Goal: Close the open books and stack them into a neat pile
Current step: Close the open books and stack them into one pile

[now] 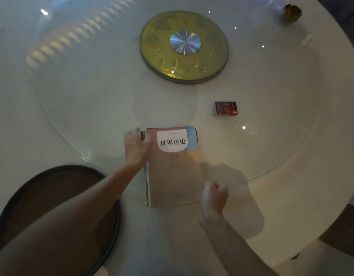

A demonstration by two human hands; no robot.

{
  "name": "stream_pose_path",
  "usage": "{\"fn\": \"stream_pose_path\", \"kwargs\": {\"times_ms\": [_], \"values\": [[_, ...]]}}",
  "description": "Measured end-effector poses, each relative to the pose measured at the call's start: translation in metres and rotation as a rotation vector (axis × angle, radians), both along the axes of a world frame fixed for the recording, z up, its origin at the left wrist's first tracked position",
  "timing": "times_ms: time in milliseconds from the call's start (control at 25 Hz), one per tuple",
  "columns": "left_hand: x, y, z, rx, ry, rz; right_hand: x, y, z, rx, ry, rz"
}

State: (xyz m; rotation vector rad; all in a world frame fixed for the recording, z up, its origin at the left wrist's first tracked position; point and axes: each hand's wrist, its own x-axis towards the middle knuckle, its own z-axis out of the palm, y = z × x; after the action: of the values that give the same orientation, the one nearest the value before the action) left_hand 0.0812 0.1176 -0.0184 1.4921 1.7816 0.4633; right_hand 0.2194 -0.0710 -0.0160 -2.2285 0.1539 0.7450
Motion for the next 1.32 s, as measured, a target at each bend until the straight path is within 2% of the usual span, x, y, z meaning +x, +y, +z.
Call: {"fn": "stream_pose_path", "kwargs": {"times_ms": [40,120,160,240,320,480,760,920,1040,1120,1200,1320], "values": [[-0.007,-0.012,-0.001,-0.128,-0.025,0.063,0.012,0.016,0.002,0.026,-0.051,0.176],[-0.015,-0.035,-0.002,-0.346,-0.065,0.068,0.029,0.049,0.003,-0.057,-0.076,0.555],[-0.017,-0.041,-0.003,-0.414,-0.083,0.065,0.034,0.061,0.002,-0.108,-0.054,0.677],[-0.017,-0.046,-0.005,-0.485,-0.133,0.099,0.037,0.073,-0.001,-0.153,-0.004,0.789],[-0.017,-0.046,-0.005,-0.51,-0.192,0.151,0.036,0.074,-0.005,-0.159,0.066,0.767],[-0.013,-0.044,-0.002,-0.526,-0.22,0.149,0.037,0.076,-0.005,-0.07,0.199,0.577],[0.017,-0.018,0.006,-0.491,-0.316,0.14,0.062,0.098,0.006,-0.005,0.161,0.561],[0.024,-0.008,0.001,-0.452,-0.316,0.033,0.076,0.093,0.007,0.054,0.217,0.604],[0.02,-0.01,0.001,-0.404,-0.251,0.028,0.084,0.078,0.0,0.088,0.228,0.574],[0.011,-0.025,-0.004,-0.318,-0.098,0.07,0.085,0.062,-0.004,0.005,0.12,0.571],[0.004,-0.051,-0.011,-0.309,-0.011,0.011,0.075,0.043,-0.009,-0.121,0.024,0.689],[0.003,-0.07,-0.015,-0.329,0.006,-0.035,0.052,0.032,-0.015,-0.237,-0.046,0.843]]}}
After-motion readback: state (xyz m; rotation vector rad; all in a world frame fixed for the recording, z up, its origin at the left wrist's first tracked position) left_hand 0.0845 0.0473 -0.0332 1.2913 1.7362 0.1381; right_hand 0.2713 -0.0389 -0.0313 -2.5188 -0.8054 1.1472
